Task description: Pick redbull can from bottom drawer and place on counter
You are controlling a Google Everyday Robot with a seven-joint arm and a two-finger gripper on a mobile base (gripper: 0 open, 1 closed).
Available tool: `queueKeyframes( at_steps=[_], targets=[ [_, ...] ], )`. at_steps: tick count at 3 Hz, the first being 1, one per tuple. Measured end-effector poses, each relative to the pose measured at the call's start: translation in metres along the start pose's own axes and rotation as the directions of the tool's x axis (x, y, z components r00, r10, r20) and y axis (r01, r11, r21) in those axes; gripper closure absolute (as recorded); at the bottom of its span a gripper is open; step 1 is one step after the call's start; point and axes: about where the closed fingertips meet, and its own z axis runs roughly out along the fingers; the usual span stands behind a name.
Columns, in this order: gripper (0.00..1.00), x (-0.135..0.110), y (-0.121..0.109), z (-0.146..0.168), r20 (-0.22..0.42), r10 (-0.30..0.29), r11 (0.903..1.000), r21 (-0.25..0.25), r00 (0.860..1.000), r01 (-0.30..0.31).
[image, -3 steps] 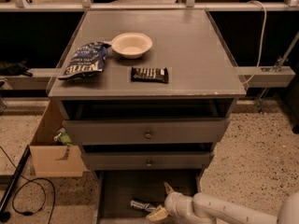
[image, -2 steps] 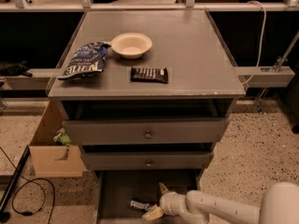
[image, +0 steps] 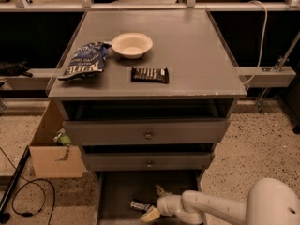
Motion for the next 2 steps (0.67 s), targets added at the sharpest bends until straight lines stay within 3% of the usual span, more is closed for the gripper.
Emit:
queueKeyframes(
  at_steps=[2],
  targets=[
    [0.00,0.020,0.002,0.026,-0.005,-0.004,0.9999,-0.015,1.000,0.004]
  ],
)
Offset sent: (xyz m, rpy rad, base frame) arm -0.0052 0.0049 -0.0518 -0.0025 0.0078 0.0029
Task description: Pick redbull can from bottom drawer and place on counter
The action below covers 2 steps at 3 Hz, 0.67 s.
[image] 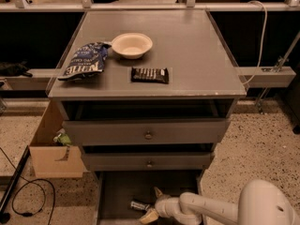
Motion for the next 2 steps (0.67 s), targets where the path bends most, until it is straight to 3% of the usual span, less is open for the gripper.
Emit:
queueKeyframes(
  at_steps=[1,2],
  targets=[
    [0.03,0.0174,0.0028,0.0055,0.011,0.010,0.9999,0.008,1.000,-0.010],
    [0.04,0.0174,0.0028,0.0056,0.011,0.010,0.9999,0.008,1.000,-0.010]
  ],
)
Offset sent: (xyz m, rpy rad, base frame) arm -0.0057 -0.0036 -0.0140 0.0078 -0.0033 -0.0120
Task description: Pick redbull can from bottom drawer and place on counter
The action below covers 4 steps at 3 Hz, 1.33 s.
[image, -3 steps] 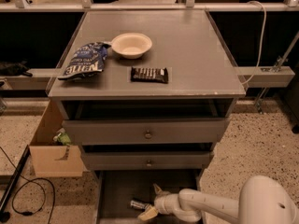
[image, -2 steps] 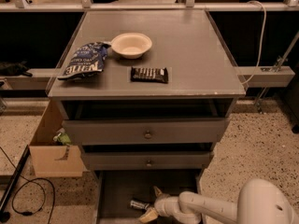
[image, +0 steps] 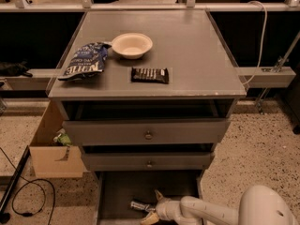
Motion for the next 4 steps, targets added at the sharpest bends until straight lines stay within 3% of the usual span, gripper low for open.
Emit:
queueKeyframes(
  at_steps=[1,2,4],
  targets=[
    [0.23,0.0000,0.0000,0.0000,0.000,0.000,1.0000,0.000,1.000,0.000],
    [0.54,0.0000,0.0000,0.0000,0.000,0.000,1.0000,0.000,1.000,0.000],
    [1.00,-0.0001,0.0001,0.0001,0.000,0.000,1.0000,0.000,1.000,0.000]
  ],
)
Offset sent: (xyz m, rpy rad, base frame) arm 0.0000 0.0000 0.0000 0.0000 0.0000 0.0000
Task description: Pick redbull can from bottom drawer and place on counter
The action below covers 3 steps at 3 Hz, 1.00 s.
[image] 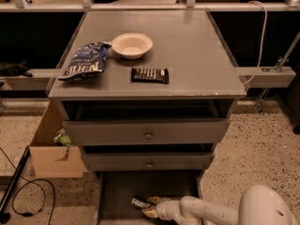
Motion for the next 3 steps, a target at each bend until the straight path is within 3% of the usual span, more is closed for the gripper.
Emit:
queueKeyframes(
  at_steps=[1,2,3],
  targets=[
    [1.00,0.000,0.000,0.000,0.000,0.000,1.0000,0.000,1.000,0.000],
    [1.00,-0.018,0.000,-0.022,0.014,-0.036,0.9991,0.022,0.999,0.036],
    [1.00,-0.063,0.004,-0.076,0.061,-0.142,0.9887,0.058,0.988,0.138]
  ],
)
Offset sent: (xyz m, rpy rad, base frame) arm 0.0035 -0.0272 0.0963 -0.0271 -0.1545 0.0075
